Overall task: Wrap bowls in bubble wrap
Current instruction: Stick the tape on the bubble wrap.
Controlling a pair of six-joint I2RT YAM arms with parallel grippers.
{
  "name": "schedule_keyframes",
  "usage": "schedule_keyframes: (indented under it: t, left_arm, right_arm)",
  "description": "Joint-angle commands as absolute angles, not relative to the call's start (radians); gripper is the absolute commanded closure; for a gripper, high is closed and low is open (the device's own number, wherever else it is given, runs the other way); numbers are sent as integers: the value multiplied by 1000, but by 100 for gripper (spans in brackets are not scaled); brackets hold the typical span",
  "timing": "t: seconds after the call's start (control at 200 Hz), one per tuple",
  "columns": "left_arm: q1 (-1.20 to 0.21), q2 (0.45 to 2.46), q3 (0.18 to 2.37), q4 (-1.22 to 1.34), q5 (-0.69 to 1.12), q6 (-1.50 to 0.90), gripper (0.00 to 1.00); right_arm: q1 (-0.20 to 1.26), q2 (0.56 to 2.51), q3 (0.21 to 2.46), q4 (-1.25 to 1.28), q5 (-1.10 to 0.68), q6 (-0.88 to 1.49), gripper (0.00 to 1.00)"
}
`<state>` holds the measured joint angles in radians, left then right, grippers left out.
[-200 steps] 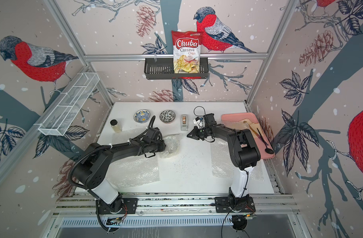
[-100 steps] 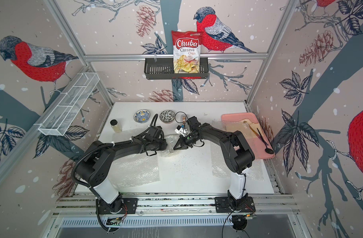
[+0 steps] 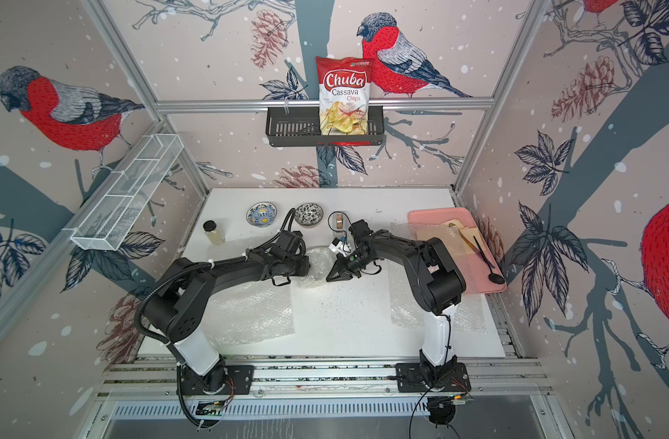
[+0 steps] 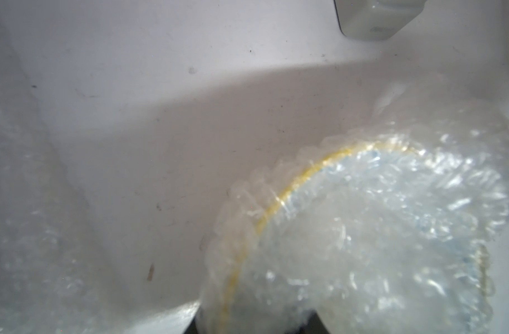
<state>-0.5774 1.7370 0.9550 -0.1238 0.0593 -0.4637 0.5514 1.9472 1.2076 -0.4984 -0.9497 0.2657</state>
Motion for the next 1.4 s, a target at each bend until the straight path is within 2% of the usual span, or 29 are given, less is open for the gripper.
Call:
schedule_keyframes:
  t: [0.0,0.33,0.805,1.141,1.391]
  left_arm:
    - [-584,1729,963,-151,23,-445,67]
    - [-592,1683,991,-187,-14,-439,54]
    - [-612,1545,981,-177,-22,-436,54]
    - [-687,1393,893,-42,-3,-349,65]
    - [-715,1403,897,6,128,-286,92]
  right_arm:
    - [554,1957,1213,-488,-953,265,100]
    - [554,1941,1220,-485,-957,274,100]
    - [545,1927,1217,-473,-964,288,100]
    - [543,1927,1227,-478,-964,289,100]
    - [539,1938,1223,-469,-964,294,100]
